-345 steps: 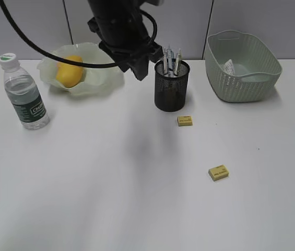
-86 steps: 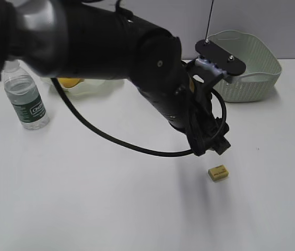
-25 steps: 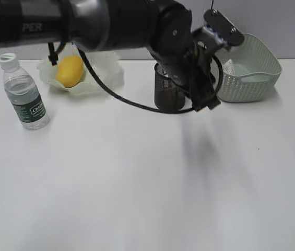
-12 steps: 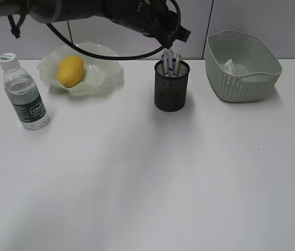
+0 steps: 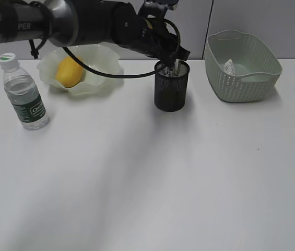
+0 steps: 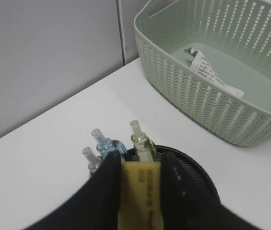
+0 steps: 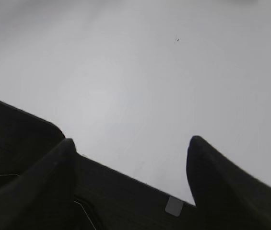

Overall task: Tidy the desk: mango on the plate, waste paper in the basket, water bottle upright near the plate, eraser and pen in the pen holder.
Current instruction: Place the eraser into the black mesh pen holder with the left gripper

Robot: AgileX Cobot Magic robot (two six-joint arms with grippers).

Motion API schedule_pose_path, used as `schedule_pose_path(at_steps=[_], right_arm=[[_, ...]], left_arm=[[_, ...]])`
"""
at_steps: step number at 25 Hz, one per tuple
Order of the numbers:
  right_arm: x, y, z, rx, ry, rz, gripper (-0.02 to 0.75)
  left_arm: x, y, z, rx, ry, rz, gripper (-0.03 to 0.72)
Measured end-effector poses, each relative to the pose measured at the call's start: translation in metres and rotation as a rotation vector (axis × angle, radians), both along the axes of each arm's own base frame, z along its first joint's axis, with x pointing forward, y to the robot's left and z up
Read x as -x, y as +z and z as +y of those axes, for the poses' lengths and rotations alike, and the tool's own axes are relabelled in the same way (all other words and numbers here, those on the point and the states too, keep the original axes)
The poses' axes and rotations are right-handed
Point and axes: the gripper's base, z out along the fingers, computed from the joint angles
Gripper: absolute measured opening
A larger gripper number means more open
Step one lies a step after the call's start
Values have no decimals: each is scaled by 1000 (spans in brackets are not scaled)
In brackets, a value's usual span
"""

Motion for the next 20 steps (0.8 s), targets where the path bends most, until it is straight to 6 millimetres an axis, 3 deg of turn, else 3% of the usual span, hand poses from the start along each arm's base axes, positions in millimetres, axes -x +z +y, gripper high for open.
schedule_pose_path(at_steps=[3,11,16,20], right_arm=[[0,0,0,-3,-4,1,560],[0,0,0,-1,-4,0,559],[0,0,0,-1,-4,0,559],[0,0,0,0,-5,0,560]], left_arm=[[0,-2,0,-1,1,5,214],[0,-4,-1,39,17,33,418],[1,-2,-1,41,17,39,437],[8,19,3,31,6,58,439]])
